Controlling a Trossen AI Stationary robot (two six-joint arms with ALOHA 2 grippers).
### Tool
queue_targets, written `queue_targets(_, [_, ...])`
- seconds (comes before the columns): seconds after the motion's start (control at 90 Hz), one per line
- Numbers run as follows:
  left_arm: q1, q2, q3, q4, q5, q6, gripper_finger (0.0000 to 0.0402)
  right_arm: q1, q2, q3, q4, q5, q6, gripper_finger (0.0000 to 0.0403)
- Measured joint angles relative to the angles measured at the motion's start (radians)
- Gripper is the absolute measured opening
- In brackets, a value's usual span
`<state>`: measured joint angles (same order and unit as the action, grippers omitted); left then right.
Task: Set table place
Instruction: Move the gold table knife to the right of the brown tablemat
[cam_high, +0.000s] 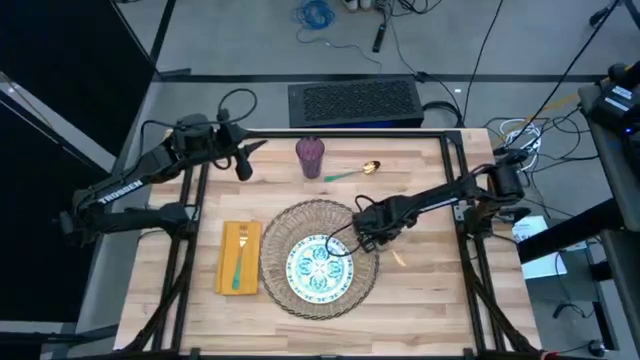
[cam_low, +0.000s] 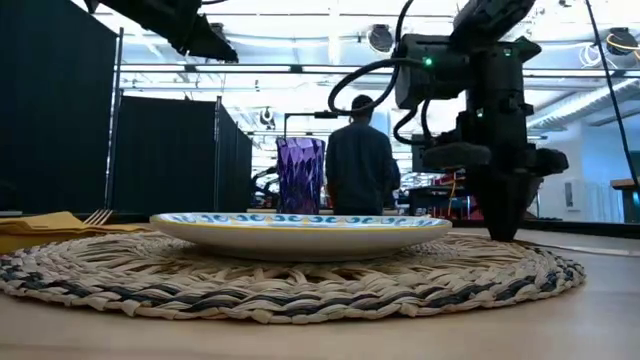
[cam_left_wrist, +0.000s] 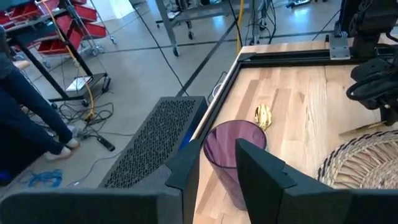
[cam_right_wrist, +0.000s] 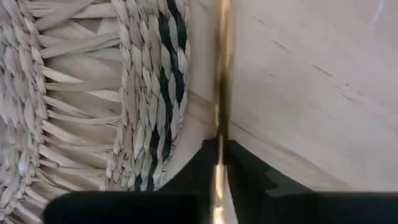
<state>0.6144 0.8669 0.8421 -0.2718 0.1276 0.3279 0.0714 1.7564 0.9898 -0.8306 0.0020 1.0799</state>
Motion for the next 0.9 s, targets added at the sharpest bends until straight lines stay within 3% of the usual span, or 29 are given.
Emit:
queue_targets(0.578, [0.000, 0.000, 0.000, -0.001, 0.000, 0.001, 0.0088, -0.051, 0.004, 0.353, -0.436, 0.102, -0.250, 0.0001])
queue_targets(0.9, [0.000, 0.000, 0.000, -0.008, 0.000, 0.003, 0.0088, 0.071, 0.003, 0.377, -0.457, 0.018, -0.679, 0.0000])
